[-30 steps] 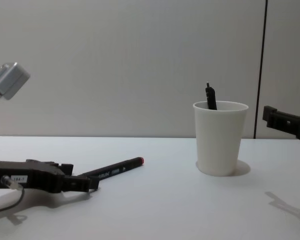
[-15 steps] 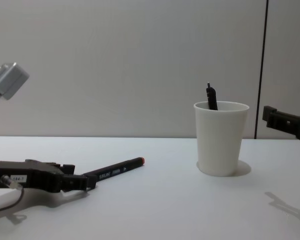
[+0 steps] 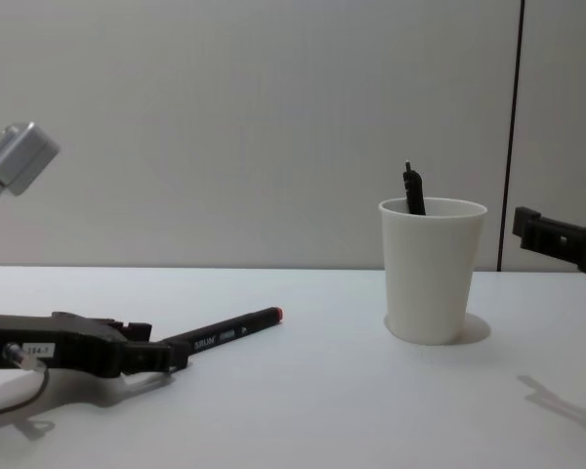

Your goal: Place the pen into the pen holder.

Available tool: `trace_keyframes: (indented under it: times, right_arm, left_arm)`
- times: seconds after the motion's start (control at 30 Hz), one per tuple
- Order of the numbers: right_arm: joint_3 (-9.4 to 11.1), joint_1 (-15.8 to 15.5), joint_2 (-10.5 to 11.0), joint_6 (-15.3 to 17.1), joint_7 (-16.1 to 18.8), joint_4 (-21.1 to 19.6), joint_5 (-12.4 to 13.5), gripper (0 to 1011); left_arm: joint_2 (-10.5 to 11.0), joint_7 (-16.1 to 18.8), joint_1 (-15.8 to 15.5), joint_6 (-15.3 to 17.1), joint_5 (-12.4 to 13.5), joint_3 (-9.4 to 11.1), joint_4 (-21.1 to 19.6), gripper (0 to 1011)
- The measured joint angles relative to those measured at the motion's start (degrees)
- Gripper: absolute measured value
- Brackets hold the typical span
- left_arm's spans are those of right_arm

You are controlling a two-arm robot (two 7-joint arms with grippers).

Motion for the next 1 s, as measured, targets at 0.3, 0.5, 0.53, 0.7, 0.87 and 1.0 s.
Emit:
trace_keyframes:
  times: [0.3, 0.5, 0.53, 0.7, 0.87, 1.0]
  right_arm:
    - [0.0, 0.0, 0.0, 0.0, 0.0, 0.0, 0.0, 1001]
    - [0.0, 0.0, 0.0, 0.0, 0.0, 0.0, 0.0, 1001]
    - [0.0, 0.0, 0.0, 0.0, 0.0, 0.0, 0.0, 1001]
    - [0.0, 0.0, 0.0, 0.0, 0.0, 0.0, 0.0, 1001]
    - [0.0, 0.0, 0.0, 0.0, 0.0, 0.0, 0.0, 1001]
    - [0.0, 0.0, 0.0, 0.0, 0.0, 0.0, 0.0, 1001]
  left_arm:
    - [0.2, -0.1, 0.0, -0.4, 0.1, 0.4, -0.4, 600]
    - [0.2, -0.1, 0.0, -0.6, 0.1, 0.4, -0.6, 430]
    - [0.2, -0.1, 0.0, -0.7, 0.1, 0.4, -0.6, 378]
    - [0.3, -0.1, 0.0, -0.8, 0.2, 0.5, -0.7, 240]
    - [0.3, -0.1, 0.0, -0.9, 0.2, 0.5, -0.7, 197]
    - [0.3, -0.1, 0.0, -0.9, 0.2, 0.5, -0.7, 197]
